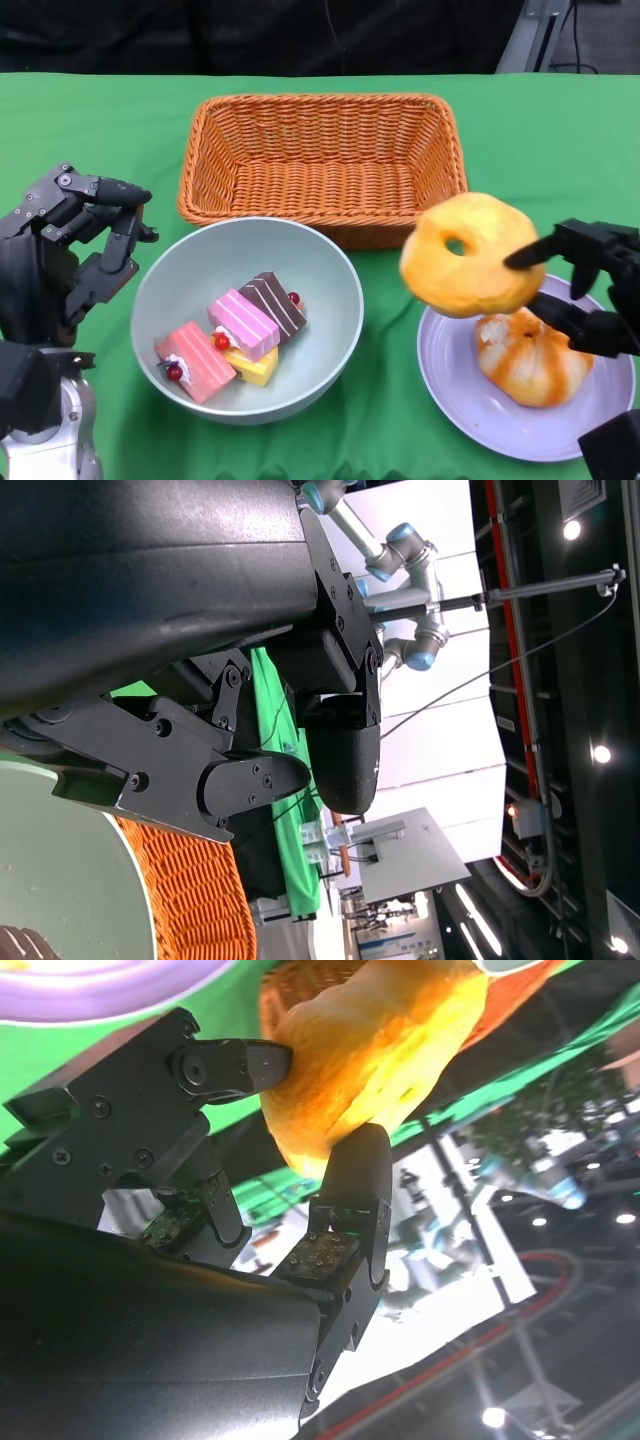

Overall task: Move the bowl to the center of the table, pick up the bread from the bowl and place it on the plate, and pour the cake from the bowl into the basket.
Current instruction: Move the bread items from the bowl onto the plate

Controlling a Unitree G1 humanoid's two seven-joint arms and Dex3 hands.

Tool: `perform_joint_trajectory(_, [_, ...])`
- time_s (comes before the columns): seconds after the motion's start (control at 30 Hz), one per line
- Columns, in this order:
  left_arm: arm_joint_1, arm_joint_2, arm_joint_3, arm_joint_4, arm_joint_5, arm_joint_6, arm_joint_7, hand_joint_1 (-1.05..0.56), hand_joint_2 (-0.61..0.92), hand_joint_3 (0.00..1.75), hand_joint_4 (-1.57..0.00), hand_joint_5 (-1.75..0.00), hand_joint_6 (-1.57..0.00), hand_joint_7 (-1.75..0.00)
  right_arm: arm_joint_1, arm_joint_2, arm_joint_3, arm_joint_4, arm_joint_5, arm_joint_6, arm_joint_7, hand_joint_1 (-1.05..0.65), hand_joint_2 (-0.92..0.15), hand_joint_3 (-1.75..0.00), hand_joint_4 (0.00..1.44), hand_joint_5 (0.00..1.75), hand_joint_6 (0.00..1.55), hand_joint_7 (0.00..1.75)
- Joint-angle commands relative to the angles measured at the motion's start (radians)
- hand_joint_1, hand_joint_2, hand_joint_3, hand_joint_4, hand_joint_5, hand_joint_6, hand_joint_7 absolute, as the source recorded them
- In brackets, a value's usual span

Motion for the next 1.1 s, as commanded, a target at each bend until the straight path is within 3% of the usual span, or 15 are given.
perform_joint_trajectory(0.03, [-0.006,0.026,0.014,0.004,0.004,0.000,0.001,-0.11,0.84,0.54,-0.85,-1.43,-0.89,-1.00,0.024,-0.028,-0.020,0.011,0.010,0.009,-0.022,-0.01,-0.46,-0.80,0.87,1.58,0.91,0.99])
perform_joint_trajectory(0.53, [-0.013,0.029,0.018,0.004,-0.028,0.011,-0.023,-0.12,0.84,0.55,-0.85,-1.43,-0.90,-0.98,0.050,-0.054,0.003,0.086,-0.001,0.030,-0.025,0.03,-0.48,-0.74,0.89,1.55,0.98,0.86])
perform_joint_trajectory(0.67, [-0.012,0.028,0.017,-0.003,-0.038,0.015,-0.031,-0.11,0.84,0.55,-0.84,-1.43,-0.90,-0.97,0.066,-0.067,0.015,0.066,0.020,0.090,0.082,0.05,-0.55,-0.63,0.83,1.61,0.96,0.84])
perform_joint_trajectory(0.8, [-0.010,0.029,0.020,-0.007,-0.038,0.014,-0.034,-0.10,0.85,0.54,-0.84,-1.42,-0.90,-0.96,0.092,-0.075,0.031,0.019,0.041,0.178,0.207,0.05,-0.72,-0.30,0.84,1.47,1.03,0.63])
perform_joint_trajectory(0.87, [-0.010,0.029,0.021,-0.007,-0.038,0.013,-0.034,-0.10,0.86,0.53,-0.84,-1.42,-0.90,-0.96,0.106,-0.077,0.037,-0.011,0.048,0.221,0.247,0.06,-0.81,-0.13,0.89,1.26,1.09,0.42])
perform_joint_trajectory(1.03, [-0.010,0.032,0.023,-0.005,-0.045,0.020,-0.044,-0.10,0.86,0.53,-0.84,-1.42,-0.90,-0.95,0.145,-0.084,0.044,-0.137,0.071,0.373,0.390,0.02,-0.88,-0.04,0.84,1.09,1.10,0.24])
perform_joint_trajectory(1.1, [-0.010,0.030,0.025,-0.004,-0.045,0.020,-0.045,-0.10,0.86,0.52,-0.84,-1.42,-0.90,-0.95,0.161,-0.089,0.045,-0.194,0.080,0.439,0.456,0.01,-0.90,-0.02,0.86,0.89,1.08,0.14])
